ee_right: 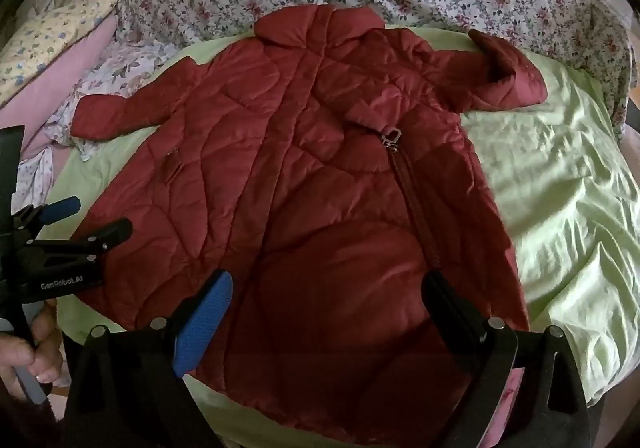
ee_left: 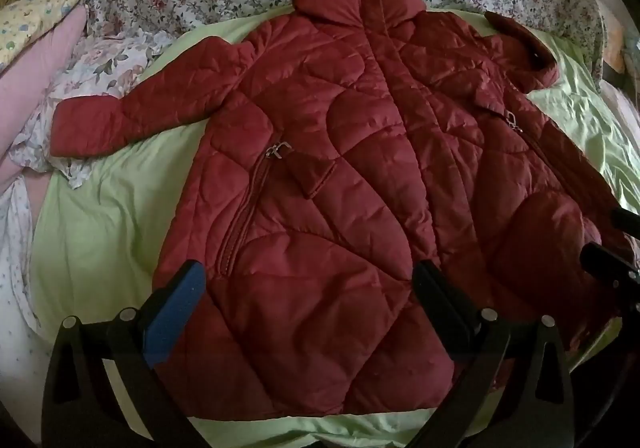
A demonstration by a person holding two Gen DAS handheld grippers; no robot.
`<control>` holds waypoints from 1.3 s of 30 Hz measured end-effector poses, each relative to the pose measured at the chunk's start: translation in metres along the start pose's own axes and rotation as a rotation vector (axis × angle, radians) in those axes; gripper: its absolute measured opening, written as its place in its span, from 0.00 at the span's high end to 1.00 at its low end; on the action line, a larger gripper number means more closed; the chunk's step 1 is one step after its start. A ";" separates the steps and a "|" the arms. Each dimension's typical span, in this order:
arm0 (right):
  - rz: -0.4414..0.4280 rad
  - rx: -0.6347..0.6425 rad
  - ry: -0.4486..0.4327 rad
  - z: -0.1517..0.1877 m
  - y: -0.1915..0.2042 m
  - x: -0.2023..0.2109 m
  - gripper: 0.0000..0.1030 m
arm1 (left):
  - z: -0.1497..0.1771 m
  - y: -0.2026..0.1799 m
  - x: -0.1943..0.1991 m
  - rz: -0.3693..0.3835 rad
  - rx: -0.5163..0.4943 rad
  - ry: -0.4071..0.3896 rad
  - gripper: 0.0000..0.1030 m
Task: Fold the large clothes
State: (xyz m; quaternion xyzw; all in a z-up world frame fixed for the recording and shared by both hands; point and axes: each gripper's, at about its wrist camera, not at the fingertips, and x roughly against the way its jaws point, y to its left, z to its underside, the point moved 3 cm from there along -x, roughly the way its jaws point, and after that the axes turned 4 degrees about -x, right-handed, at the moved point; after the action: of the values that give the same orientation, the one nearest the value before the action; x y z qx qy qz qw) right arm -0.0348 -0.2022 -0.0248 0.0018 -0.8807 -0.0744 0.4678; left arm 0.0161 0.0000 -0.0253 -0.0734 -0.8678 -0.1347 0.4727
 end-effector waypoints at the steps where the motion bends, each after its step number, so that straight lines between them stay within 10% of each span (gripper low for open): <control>1: 0.000 0.000 0.000 0.000 0.000 0.000 0.06 | 0.000 0.000 0.000 0.001 0.000 -0.002 0.00; 39: -0.019 -0.047 -0.030 -0.023 -0.015 -0.010 0.06 | -0.011 0.002 -0.024 0.045 0.027 0.011 0.00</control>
State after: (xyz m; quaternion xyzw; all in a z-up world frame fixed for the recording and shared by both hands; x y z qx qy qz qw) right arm -0.0114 -0.2193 -0.0230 -0.0021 -0.8856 -0.0994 0.4537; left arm 0.0390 -0.0011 -0.0396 -0.0858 -0.8649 -0.1125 0.4815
